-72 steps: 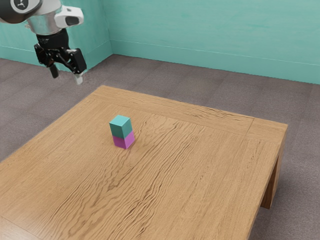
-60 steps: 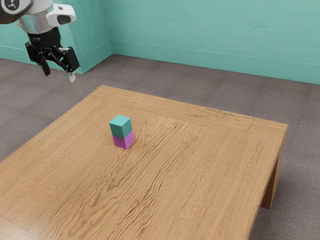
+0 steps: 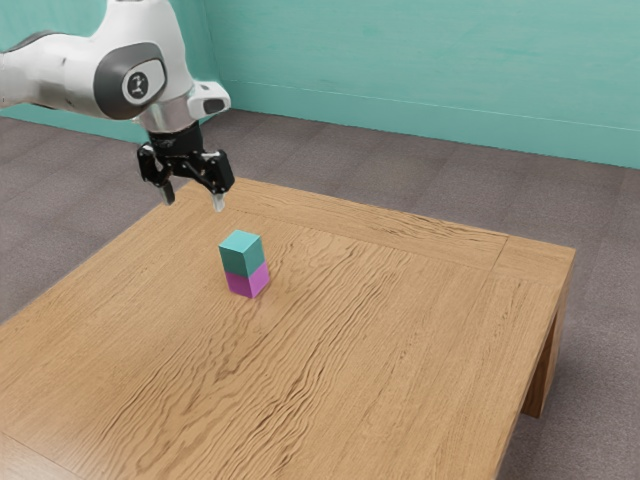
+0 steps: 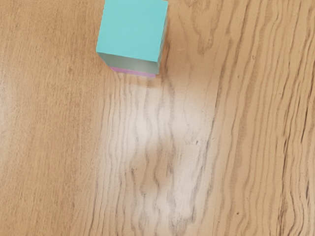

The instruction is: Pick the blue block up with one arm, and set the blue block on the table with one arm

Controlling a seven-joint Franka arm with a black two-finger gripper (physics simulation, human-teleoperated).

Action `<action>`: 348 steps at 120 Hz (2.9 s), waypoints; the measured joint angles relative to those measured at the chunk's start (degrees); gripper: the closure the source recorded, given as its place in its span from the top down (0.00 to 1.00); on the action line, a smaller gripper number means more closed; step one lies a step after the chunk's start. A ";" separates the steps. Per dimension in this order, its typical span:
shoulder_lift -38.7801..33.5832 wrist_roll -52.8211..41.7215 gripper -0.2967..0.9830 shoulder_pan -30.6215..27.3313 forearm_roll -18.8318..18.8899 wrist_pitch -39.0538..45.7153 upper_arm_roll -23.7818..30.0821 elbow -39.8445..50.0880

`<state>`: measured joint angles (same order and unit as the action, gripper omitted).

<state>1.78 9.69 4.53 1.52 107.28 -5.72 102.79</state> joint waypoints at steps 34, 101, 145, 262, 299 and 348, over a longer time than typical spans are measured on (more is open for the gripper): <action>3.23 3.59 0.77 -1.46 -2.74 9.54 0.02 4.77; 8.65 -0.70 0.77 -2.88 -3.83 18.83 2.25 7.91; 10.43 -5.85 0.77 -4.18 -2.79 20.68 2.47 7.72; 23.79 -14.79 0.78 -6.73 -2.88 21.45 2.47 -6.17; 25.73 -16.49 0.77 -6.90 -3.37 21.47 2.47 -6.99; 27.66 -17.81 0.77 -6.97 -3.62 21.47 2.47 -8.86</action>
<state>29.44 -8.12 -2.45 -2.10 128.75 -3.25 93.93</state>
